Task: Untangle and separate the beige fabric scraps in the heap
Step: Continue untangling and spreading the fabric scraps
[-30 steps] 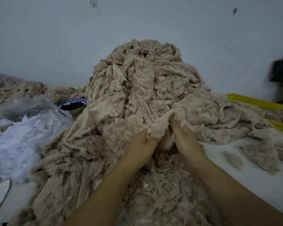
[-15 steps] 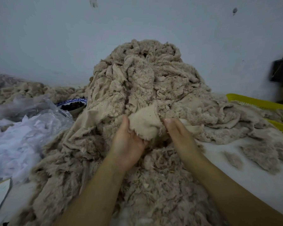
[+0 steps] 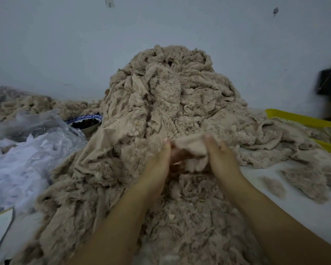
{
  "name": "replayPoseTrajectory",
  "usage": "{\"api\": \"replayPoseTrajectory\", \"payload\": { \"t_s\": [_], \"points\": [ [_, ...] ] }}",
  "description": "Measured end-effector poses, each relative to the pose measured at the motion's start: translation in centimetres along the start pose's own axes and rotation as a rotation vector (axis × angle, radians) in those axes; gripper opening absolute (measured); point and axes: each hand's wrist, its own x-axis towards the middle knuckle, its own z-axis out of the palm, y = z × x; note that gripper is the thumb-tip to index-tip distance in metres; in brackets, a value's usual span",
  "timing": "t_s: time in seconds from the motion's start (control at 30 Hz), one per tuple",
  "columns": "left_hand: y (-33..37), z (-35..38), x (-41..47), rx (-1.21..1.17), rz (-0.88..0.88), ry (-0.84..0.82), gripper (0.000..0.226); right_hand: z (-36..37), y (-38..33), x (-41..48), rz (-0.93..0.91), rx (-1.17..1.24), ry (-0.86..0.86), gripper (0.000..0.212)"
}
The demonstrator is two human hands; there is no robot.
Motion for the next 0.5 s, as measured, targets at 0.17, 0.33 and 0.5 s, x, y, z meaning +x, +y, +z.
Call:
{"api": "replayPoseTrajectory", "payload": {
  "t_s": [0.17,0.33,0.5],
  "points": [
    [0.7,-1.1,0.5,-0.062,0.066,-0.014,0.081,-1.9,-0.3,1.5,0.196,0.226,0.184,0.049],
    [0.8,1.1,-0.4,0.354,0.175,-0.118,0.023,0.7,0.2,0.1,0.041,0.074,-0.079,0.028],
    [0.5,0.5,-0.1,0.157,0.163,0.044,0.029,0.7,0.1,-0.1,0.017,-0.013,-0.167,0.06]
  ]
}}
